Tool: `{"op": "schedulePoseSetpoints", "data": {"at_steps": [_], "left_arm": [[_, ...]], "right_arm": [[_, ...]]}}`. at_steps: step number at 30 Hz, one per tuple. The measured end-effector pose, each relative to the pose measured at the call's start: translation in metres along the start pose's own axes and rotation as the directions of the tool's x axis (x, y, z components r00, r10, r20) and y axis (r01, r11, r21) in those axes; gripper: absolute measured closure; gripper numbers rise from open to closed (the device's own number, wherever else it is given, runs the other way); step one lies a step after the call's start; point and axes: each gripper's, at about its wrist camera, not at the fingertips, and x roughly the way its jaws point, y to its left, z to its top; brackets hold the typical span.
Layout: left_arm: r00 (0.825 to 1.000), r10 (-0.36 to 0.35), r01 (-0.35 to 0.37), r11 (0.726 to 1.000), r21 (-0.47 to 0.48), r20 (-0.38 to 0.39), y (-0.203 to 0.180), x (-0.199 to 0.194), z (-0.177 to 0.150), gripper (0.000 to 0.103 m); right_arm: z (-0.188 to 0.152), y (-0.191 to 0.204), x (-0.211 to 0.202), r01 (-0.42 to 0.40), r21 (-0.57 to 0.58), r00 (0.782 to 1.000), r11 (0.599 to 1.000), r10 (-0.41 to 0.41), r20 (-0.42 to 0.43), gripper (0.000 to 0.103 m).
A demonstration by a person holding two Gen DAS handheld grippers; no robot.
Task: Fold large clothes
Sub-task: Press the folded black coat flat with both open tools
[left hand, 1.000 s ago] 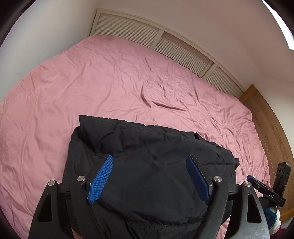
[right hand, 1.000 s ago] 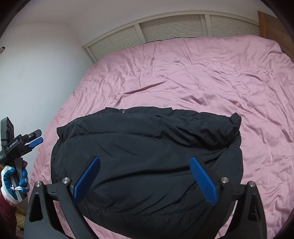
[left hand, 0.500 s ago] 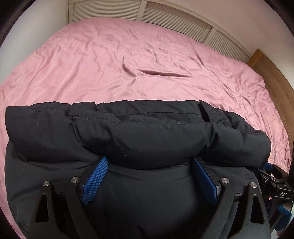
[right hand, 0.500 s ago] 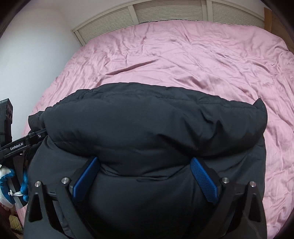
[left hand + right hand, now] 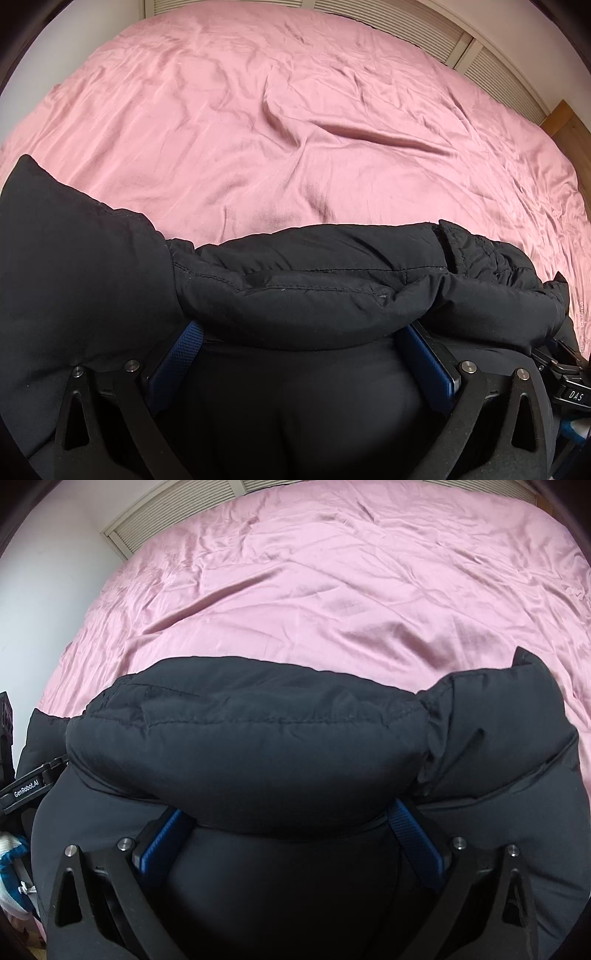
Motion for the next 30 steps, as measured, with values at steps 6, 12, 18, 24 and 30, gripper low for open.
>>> {"op": "schedulePoseSetpoints", "data": {"at_steps": [6, 12, 18, 24, 30], "left_arm": [[0.999, 0.030, -0.031, 0.999, 0.012, 0.035, -0.002, 0.007, -0.013, 0.001], [1.000, -0.014, 0.014, 1.000, -0.014, 0.002, 0.002, -0.020, -0.007, 0.001], [0.991, -0.085, 0.091, 0.994, -0.056, 0.105, 0.032, -0.094, -0.016, 0.001], [0.982, -0.062, 0.071, 0.996, -0.048, 0.177, 0.071, -0.135, -0.039, 0.001], [0.991, -0.014, 0.018, 1.000, -0.026, 0.134, 0.086, -0.106, -0.055, 0.001]], "right_arm": [[-0.011, -0.002, 0.020, 0.011, -0.008, 1.000, 1.000, -0.011, 0.000, 0.000], [-0.011, 0.004, -0.005, 0.016, -0.007, 1.000, 1.000, -0.016, -0.023, 0.000], [-0.025, 0.021, -0.076, 0.002, -0.063, 0.996, 0.998, 0.004, 0.090, 0.000], [-0.046, 0.071, -0.105, -0.063, -0.185, 0.988, 0.981, 0.087, 0.127, 0.000], [-0.042, 0.096, -0.065, 0.000, -0.224, 0.994, 0.975, 0.023, 0.102, 0.000]]}}
